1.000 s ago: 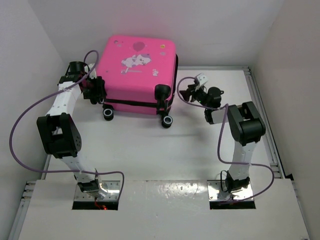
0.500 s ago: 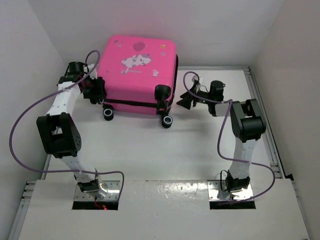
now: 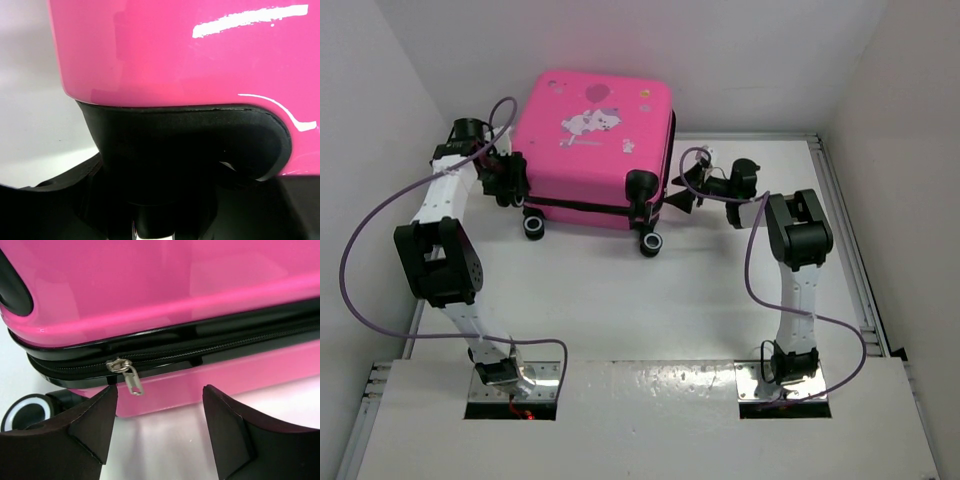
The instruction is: Pack the luggage
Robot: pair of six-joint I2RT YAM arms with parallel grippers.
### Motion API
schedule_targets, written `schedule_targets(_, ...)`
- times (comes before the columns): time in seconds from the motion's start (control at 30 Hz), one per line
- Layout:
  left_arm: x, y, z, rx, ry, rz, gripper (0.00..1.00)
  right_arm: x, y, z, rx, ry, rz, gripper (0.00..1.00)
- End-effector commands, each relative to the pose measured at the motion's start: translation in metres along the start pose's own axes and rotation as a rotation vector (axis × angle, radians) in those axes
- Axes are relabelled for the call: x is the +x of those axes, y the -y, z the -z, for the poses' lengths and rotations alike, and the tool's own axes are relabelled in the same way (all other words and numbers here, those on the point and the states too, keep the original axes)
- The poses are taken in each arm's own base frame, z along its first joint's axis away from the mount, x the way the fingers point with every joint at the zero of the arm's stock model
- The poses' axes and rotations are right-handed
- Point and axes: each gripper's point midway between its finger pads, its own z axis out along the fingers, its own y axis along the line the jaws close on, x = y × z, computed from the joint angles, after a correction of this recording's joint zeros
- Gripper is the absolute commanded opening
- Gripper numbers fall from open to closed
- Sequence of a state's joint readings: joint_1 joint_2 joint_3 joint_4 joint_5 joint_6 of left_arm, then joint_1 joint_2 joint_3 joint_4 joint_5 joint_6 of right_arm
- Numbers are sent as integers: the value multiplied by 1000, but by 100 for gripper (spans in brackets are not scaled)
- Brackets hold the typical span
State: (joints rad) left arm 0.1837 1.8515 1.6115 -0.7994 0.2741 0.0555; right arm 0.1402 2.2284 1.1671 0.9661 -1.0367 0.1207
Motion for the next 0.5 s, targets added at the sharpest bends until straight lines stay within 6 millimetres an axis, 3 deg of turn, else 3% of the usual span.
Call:
schedule_targets(0.0,17,-77,-61,-205,-64,-81,0,-38,0,-9,-67,92,140,69)
schedule_targets(0.23,16,-80,-68,-203,-72,-80,0,-57,-27,-14,-206,131,154,63)
schedule_targets(0.37,16,-79,-68,-203,-71,-71,0,-50,-46,-21,-285,120,118,63)
schedule_targets(0.47,14,-80,-65,-214,-64,-72,0,-45,-49,-22,-288,115,91,59)
